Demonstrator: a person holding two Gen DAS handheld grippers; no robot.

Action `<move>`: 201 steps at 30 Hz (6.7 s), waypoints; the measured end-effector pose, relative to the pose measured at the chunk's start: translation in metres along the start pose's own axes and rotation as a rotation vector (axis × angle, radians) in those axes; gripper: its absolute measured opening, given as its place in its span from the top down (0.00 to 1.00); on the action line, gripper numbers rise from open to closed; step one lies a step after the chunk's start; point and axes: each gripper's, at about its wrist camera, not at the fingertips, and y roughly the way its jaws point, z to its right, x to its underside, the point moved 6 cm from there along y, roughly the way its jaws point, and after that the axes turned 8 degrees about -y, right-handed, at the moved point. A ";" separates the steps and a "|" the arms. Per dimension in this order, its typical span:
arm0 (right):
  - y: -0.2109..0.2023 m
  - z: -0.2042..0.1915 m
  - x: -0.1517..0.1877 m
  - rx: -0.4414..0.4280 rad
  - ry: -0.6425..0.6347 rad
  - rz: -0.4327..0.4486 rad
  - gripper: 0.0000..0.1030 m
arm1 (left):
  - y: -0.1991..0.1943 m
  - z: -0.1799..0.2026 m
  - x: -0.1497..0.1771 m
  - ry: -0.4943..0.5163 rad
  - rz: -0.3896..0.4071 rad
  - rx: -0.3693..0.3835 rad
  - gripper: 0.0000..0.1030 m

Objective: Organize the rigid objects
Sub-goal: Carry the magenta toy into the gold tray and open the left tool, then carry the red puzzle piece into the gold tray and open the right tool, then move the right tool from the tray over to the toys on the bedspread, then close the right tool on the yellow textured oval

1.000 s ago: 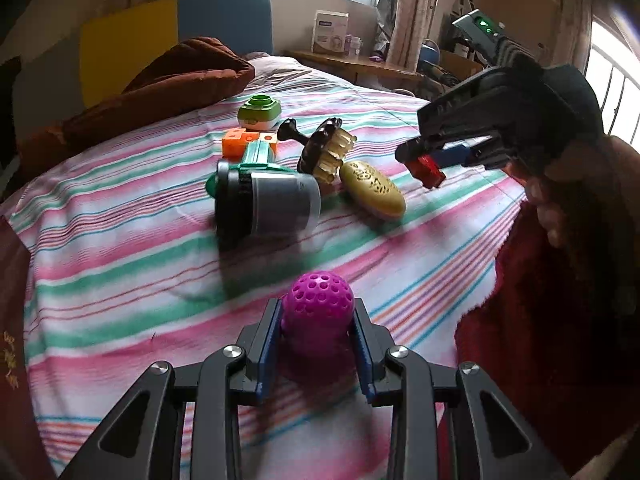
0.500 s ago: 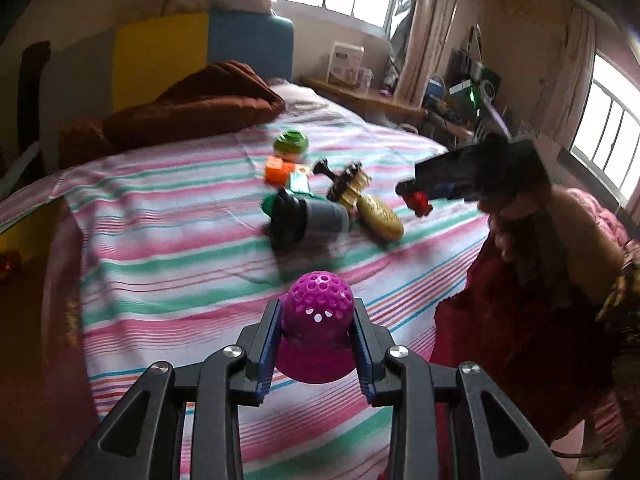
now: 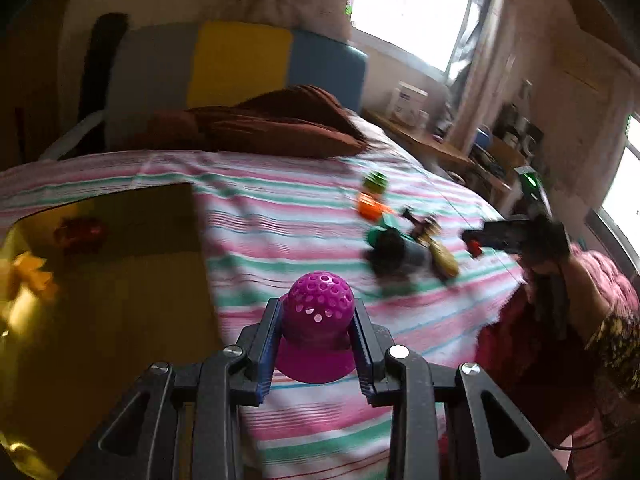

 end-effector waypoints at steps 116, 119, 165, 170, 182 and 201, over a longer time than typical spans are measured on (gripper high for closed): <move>0.016 -0.498 0.089 -0.441 -0.677 -0.140 0.44 | -0.069 -0.185 0.022 -0.357 0.070 -0.378 0.58; 0.006 -0.495 0.098 -0.409 -0.734 -0.123 0.44 | -0.067 -0.182 0.023 -0.345 0.064 -0.378 0.58; -0.029 -0.168 0.066 0.011 -0.417 -0.022 0.31 | -0.059 -0.076 0.031 -0.036 0.090 -0.218 0.58; -0.014 -0.097 0.020 0.078 -0.281 -0.050 0.28 | -0.053 -0.050 0.031 0.007 0.077 -0.185 0.58; 0.044 -0.043 0.018 -0.015 -0.143 -0.194 0.36 | -0.036 0.009 0.036 0.129 0.031 -0.128 0.58; 0.038 -0.040 0.023 0.112 -0.212 -0.203 0.56 | 0.023 0.085 0.011 0.101 -0.099 0.006 0.58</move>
